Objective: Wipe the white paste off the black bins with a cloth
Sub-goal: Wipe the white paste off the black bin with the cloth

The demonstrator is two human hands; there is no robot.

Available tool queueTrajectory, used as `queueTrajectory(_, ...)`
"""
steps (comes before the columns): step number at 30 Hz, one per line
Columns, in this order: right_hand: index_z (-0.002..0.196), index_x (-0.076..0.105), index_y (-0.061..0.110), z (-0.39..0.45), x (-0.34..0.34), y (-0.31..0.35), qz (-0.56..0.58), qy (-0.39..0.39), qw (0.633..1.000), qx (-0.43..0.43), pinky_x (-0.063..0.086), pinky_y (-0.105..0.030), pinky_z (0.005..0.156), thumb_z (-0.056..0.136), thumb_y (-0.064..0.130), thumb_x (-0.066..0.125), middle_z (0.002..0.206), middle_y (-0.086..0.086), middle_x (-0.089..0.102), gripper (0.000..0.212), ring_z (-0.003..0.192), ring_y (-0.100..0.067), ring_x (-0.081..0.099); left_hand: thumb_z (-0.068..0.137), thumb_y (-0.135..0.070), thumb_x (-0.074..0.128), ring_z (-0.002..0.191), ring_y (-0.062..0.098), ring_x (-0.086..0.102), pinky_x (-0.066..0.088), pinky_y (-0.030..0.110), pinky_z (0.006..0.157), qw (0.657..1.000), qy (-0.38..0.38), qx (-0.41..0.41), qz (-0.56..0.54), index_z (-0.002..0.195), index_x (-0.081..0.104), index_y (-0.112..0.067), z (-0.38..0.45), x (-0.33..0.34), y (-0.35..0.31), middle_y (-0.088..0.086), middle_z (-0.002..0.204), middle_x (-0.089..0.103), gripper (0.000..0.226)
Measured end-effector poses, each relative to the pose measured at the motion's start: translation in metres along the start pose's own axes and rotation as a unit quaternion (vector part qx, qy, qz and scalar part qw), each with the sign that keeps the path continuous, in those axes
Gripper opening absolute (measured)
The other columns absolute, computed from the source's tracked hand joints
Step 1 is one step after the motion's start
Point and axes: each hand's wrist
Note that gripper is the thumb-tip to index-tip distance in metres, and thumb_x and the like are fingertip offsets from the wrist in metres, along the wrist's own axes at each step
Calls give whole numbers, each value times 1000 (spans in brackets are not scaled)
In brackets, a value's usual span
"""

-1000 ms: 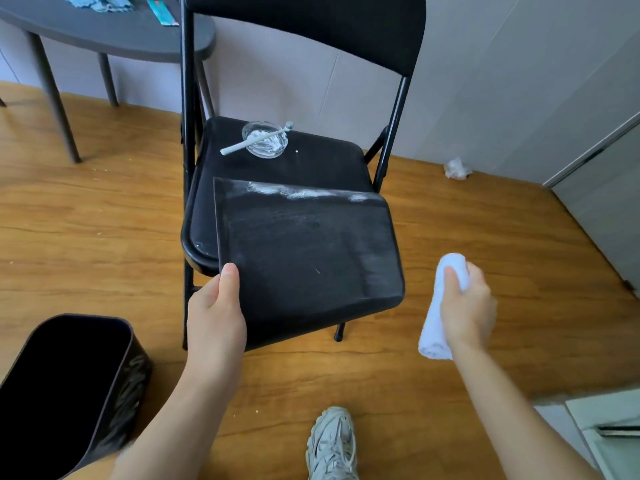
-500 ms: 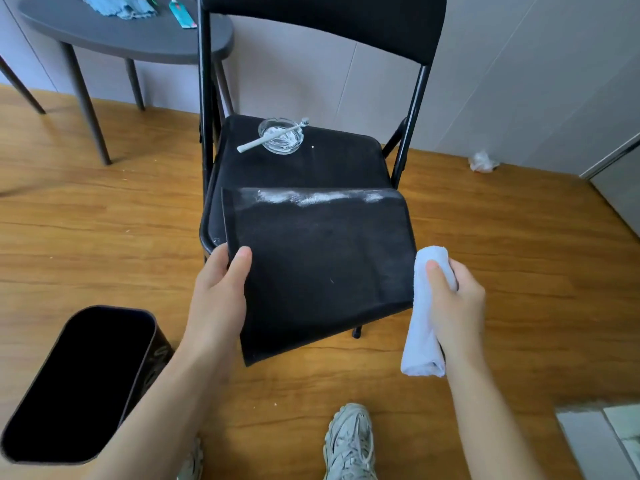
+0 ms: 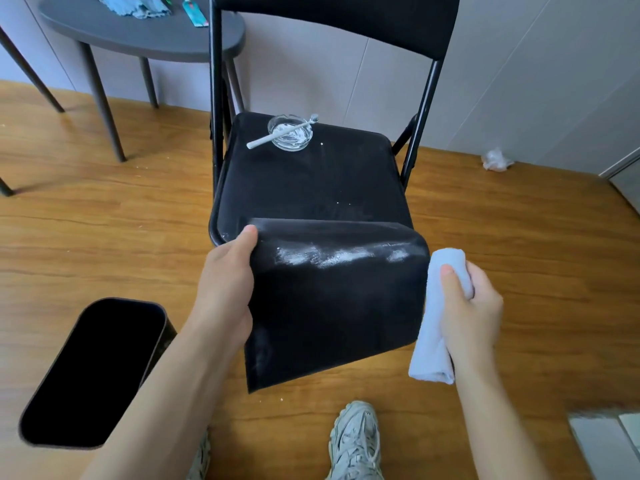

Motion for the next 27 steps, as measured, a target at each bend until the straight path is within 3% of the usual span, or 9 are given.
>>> queueTrajectory(4,129,56,19,-2,-1,25,21,-58,995,-81,46,-28,92,94,28,54,121,8,61,37,109,-9,55,102,-31,48,90,20,74,56,40,87,999,37,24,21,87,74,-13,-10,1,-1,4,92,78,35)
queueTrajectory(7,129,56,21,-5,0,32,7,-60,992,-112,46,-31,96,92,32,53,123,9,61,40,109,-7,55,101,-30,50,88,18,74,56,36,81,1000,25,12,-1,85,73,-15,-10,-1,-4,2,89,78,32)
queueTrajectory(11,132,54,20,-15,8,29,-48,-9,988,-145,37,1,78,94,27,54,114,18,56,38,97,6,49,100,-31,53,82,15,75,56,30,70,999,17,-16,-38,87,71,-13,-8,1,-2,1,86,78,29)
queueTrajectory(15,133,52,22,-18,18,32,-79,17,982,-171,39,-16,83,95,30,53,115,16,58,39,105,-9,54,99,-32,55,89,14,73,56,29,77,998,11,-22,-53,96,69,-12,0,1,-2,0,92,78,25)
queueTrajectory(18,132,54,21,-21,25,37,-110,20,971,-212,38,-18,83,95,34,52,122,6,63,39,107,-14,56,100,-27,54,90,13,73,57,26,74,996,29,-30,-84,101,69,-10,5,0,-1,1,96,77,22)
queueTrajectory(22,123,60,14,-52,43,48,-143,80,911,-379,43,-21,68,90,37,49,99,-3,69,42,85,-14,58,101,-19,50,90,19,74,60,27,64,991,51,-42,-116,105,68,-4,13,3,2,10,102,76,23)
queueTrajectory(24,118,61,16,-72,58,48,-175,128,883,-416,45,-23,54,90,37,48,85,1,67,37,69,-16,61,101,-14,49,84,21,74,60,28,64,993,29,-23,-114,98,68,-3,18,4,2,11,95,76,22)
queueTrajectory(27,113,62,15,-89,72,40,-205,166,864,-429,31,-18,45,92,33,50,69,9,49,30,52,-6,44,101,-11,49,64,14,72,57,23,55,995,3,2,-96,87,66,-5,21,7,0,3,72,73,23)
Point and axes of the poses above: each hand's wrist, its own z-axis towards the middle knuckle, its own x-axis out of the palm, y = z × x
